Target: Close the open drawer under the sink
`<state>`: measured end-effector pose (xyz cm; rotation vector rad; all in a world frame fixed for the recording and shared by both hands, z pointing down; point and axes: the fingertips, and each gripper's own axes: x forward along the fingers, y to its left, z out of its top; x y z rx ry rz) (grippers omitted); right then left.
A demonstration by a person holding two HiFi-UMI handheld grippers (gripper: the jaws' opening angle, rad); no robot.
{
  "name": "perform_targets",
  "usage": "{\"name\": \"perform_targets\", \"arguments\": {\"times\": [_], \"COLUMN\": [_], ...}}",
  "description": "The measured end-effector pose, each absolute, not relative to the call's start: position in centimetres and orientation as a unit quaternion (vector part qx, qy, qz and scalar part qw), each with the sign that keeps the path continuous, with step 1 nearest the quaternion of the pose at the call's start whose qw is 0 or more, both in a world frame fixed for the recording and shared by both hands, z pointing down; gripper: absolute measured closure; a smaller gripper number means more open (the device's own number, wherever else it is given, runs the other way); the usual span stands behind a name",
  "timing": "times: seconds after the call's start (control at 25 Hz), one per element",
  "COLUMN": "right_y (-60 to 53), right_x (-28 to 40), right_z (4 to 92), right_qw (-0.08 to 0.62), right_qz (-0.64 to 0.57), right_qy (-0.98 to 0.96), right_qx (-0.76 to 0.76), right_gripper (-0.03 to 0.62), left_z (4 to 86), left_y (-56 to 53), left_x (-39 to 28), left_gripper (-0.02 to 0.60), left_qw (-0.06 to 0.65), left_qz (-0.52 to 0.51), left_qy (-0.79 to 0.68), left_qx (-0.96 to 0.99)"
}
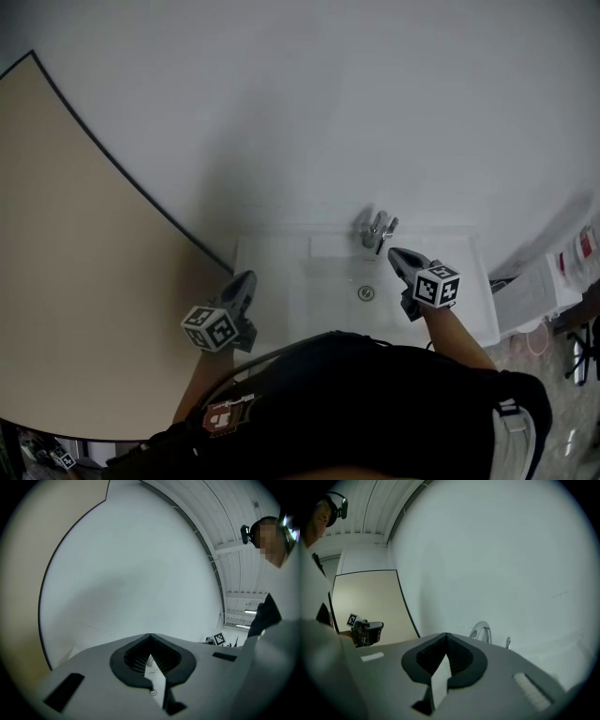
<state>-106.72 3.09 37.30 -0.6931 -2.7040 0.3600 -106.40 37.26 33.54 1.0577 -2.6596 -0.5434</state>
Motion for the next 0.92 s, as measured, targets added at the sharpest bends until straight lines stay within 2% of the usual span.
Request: {"name": "perform_targets", "arguments": {"times": [0.92], "right_y": [3.5], "right_x": [-107.5], "right_z": [37.6], "right_qw": [0.168], "right_qz": [0.106], "right_qy": [-0.952], "right_qx": [-0.232], "right_gripper": [0.595], "left_z": [34.0], "left_y": [36.7], "left_x": [-108.1], "left_gripper": [0.591], "left_qw": [0.127], "left_qz": [-0.187], "left_qy": [-0.895], "left_qx": [0.385]}}
